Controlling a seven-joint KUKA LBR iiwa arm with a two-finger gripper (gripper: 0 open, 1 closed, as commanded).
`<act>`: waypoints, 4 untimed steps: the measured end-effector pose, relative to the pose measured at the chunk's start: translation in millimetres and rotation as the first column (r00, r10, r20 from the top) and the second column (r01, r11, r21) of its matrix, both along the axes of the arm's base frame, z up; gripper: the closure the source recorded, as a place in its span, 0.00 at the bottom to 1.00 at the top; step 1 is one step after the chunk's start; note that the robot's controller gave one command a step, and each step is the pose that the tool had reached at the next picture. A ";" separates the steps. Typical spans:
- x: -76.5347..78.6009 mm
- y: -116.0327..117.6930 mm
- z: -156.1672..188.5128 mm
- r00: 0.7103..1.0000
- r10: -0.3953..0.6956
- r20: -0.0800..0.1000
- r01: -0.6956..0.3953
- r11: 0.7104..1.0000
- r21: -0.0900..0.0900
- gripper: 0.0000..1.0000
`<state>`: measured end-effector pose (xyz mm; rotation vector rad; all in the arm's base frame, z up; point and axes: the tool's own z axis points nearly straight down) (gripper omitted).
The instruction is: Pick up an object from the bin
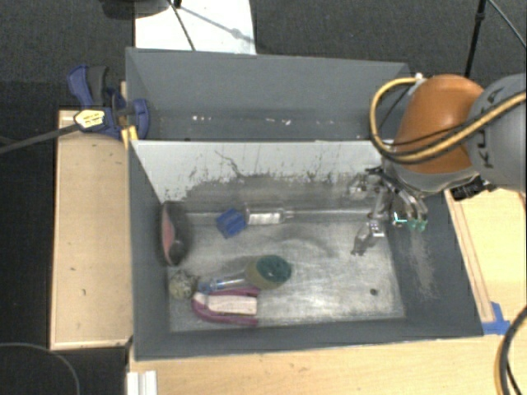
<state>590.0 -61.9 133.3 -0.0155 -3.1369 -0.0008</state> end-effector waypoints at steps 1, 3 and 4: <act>-13.7 102.9 -1.6 0.991 0.132 0.006 -0.132 0.991 0.004 0.00; -76.3 147.5 -58.5 0.992 0.126 0.022 -0.126 0.992 0.000 1.00; -61.1 127.8 85.0 0.889 0.458 0.014 -0.458 0.889 -0.004 1.00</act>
Offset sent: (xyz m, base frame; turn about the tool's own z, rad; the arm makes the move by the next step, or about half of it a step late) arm -0.0137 0.0972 -0.0019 -0.1238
